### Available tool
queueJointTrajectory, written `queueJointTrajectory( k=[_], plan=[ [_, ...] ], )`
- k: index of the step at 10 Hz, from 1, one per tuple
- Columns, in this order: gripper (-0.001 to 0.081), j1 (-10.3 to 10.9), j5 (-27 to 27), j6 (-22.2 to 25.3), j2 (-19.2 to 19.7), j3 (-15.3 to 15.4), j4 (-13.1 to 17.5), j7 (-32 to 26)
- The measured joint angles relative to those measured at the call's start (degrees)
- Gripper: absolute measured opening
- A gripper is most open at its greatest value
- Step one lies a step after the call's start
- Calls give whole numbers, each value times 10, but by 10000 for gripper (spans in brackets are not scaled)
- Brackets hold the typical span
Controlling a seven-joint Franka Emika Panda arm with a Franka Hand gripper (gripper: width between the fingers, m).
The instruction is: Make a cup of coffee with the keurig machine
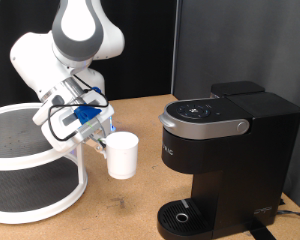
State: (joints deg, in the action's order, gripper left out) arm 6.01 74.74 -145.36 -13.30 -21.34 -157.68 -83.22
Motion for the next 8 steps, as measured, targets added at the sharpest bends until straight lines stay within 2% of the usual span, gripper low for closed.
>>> queueJointTrajectory(
  k=[2, 3, 6, 8],
  plan=[
    [73, 1, 7, 2, 4, 0, -4, -1],
    [73, 5, 28, -9, 13, 5, -4, -10],
    [73, 18, 104, -35, 56, 25, 13, -56],
    [73, 24, 131, -43, 87, 40, 29, -65]
  ],
)
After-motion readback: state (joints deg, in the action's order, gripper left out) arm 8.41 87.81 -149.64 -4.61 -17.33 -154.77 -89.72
